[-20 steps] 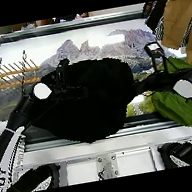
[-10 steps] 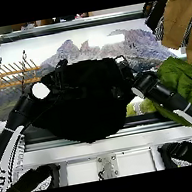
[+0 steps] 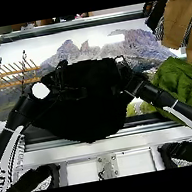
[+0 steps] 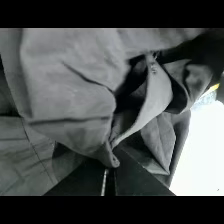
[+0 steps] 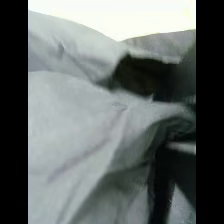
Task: Fold the clothes and pants, and hang the long-sleeved shirts on hangers.
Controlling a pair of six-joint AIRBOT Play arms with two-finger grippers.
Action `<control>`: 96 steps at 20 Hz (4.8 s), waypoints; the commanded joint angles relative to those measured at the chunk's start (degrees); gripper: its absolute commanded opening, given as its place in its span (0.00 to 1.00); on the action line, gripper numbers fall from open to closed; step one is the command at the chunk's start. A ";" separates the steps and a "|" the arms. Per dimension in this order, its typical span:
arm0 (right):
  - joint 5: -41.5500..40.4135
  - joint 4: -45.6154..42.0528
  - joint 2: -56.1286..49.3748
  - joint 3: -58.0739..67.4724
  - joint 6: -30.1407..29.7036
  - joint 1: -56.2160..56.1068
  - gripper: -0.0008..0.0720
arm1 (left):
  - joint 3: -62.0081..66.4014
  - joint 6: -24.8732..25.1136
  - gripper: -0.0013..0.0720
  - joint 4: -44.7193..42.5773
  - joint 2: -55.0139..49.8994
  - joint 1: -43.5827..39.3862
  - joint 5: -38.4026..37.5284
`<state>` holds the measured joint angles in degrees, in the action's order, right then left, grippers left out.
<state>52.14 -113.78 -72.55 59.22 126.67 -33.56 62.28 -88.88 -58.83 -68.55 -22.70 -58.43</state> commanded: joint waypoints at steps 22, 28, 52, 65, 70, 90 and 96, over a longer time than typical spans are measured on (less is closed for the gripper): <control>48.46 21.49 10.08 34.29 -20.37 8.04 0.03 | 17.27 4.57 0.03 -7.63 2.10 -1.49 -22.58; 45.31 23.65 11.17 21.38 -14.51 7.32 0.03 | 4.20 4.55 0.41 -7.02 5.97 -1.49 -18.93; 38.07 24.94 8.48 21.31 -6.47 6.80 0.03 | 4.04 15.54 0.92 16.37 3.91 21.22 -21.24; 38.07 24.96 8.44 21.31 -6.47 6.78 0.03 | 8.72 2.08 0.92 -24.61 1.84 31.56 2.58; 38.07 24.94 8.24 21.31 -6.47 6.78 0.03 | 18.36 0.31 0.92 -41.75 -9.51 32.30 2.51; 38.10 24.96 8.13 21.31 -6.47 6.78 0.03 | 37.59 -7.56 0.92 -62.62 -46.25 32.11 2.51; 38.07 24.96 8.13 21.31 -6.47 6.78 0.03 | 38.75 -6.99 0.92 -60.94 -48.17 33.22 6.23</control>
<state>90.21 -88.84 -64.40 80.55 120.20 -26.79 100.36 -96.55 -120.97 -115.77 9.96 -53.78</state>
